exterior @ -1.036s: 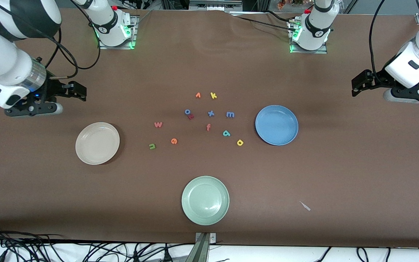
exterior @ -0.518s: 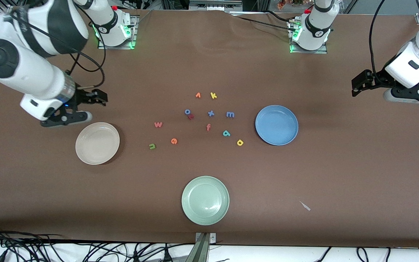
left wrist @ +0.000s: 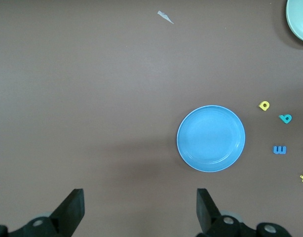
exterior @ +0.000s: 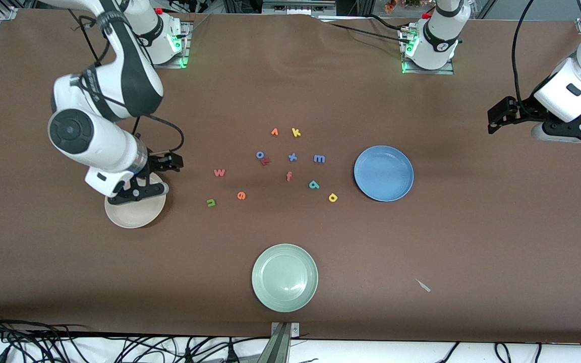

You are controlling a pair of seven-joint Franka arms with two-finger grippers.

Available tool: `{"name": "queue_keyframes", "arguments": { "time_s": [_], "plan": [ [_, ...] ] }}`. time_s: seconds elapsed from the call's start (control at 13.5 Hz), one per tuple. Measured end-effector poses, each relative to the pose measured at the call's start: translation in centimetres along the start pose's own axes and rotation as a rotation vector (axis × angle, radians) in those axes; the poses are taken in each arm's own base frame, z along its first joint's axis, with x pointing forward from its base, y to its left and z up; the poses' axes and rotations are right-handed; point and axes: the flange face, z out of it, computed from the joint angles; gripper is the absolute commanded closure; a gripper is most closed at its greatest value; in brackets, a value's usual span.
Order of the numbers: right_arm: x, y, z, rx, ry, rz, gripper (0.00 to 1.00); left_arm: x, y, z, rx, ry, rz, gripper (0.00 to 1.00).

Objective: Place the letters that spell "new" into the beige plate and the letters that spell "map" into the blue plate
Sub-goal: 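Move the right gripper toward the green letter c beside the white plate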

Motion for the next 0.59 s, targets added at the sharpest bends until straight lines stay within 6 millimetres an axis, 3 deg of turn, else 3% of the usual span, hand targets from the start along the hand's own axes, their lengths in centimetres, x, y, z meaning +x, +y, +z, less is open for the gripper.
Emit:
{"name": "queue_keyframes", "arguments": {
  "time_s": [0.3,0.59],
  "plan": [
    [2.2,-0.9,4.6,0.005,0.033,-0.011,0.00,0.0,0.0,0.0,0.000,0.000,0.000,0.00],
    [3.4,-1.9,7.9,0.021,0.055,-0.011,0.00,0.0,0.0,0.0,0.000,0.000,0.000,0.00]
  ]
}}
